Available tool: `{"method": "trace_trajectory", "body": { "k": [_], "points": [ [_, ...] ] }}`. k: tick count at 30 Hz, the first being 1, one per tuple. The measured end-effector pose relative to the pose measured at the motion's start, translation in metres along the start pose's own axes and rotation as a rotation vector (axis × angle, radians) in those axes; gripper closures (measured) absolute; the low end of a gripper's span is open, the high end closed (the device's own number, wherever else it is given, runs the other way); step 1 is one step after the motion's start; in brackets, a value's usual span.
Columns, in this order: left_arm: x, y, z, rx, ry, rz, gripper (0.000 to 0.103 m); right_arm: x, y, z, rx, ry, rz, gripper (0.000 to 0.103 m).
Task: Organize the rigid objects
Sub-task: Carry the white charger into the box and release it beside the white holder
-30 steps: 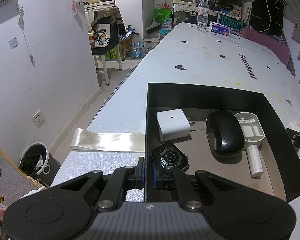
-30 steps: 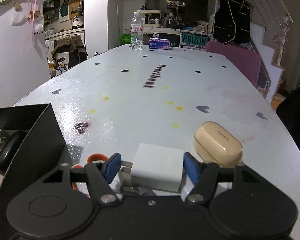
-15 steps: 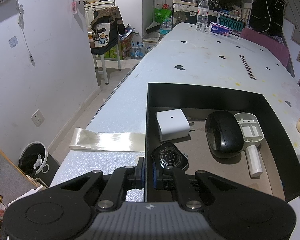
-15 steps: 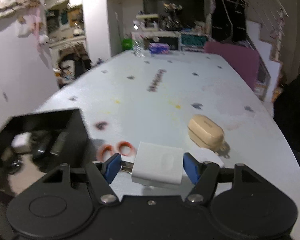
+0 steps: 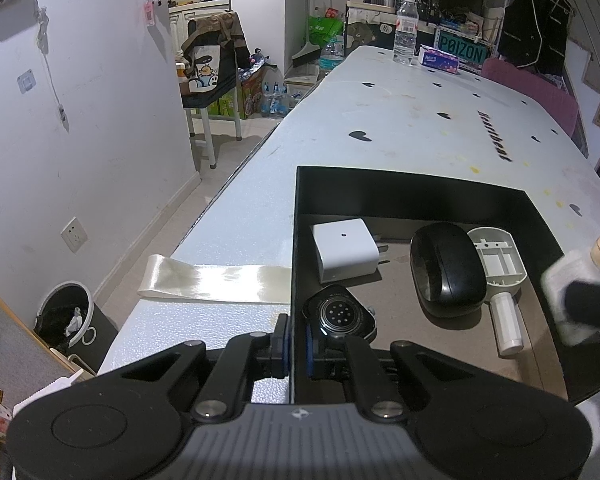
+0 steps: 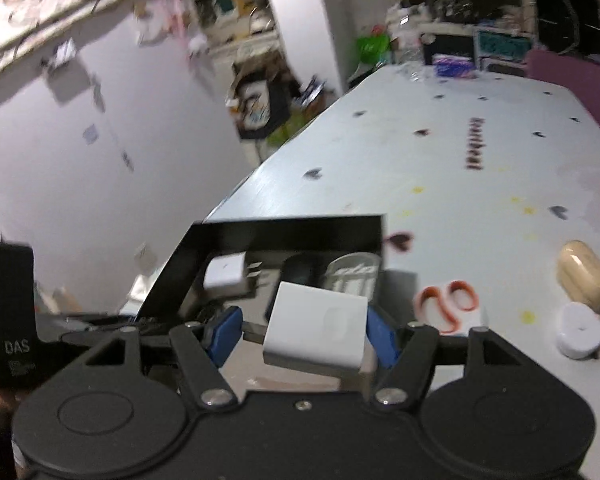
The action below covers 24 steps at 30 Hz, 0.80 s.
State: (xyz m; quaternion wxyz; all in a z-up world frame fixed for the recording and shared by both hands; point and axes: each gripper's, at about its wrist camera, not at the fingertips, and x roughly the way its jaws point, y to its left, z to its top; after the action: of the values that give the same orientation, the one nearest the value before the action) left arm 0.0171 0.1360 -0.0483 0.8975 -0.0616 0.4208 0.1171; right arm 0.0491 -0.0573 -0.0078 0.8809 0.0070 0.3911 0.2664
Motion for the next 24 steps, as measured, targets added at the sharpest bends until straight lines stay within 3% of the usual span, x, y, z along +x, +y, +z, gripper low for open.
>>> {"method": "trace_trajectory", "body": {
  "k": [10,13,16,23,24],
  "points": [
    [0.001,0.002,0.0,-0.016,0.002,-0.017,0.096,0.026,0.02,-0.015,-0.011,0.141,-0.007,0.034],
    [0.001,0.002,0.0,-0.016,0.003,-0.016,0.096,0.027,0.018,-0.015,0.028,0.185,-0.017,0.028],
    [0.001,0.002,0.0,-0.017,0.003,-0.017,0.095,0.017,0.016,-0.012,0.051,0.17,-0.009,0.023],
    [0.001,0.002,0.0,-0.016,0.002,-0.017,0.095,0.004,0.02,-0.009,0.001,0.133,-0.037,0.023],
    [0.001,0.002,0.0,-0.016,0.002,-0.016,0.095,0.004,0.022,-0.009,-0.015,0.133,-0.041,0.027]
  ]
}}
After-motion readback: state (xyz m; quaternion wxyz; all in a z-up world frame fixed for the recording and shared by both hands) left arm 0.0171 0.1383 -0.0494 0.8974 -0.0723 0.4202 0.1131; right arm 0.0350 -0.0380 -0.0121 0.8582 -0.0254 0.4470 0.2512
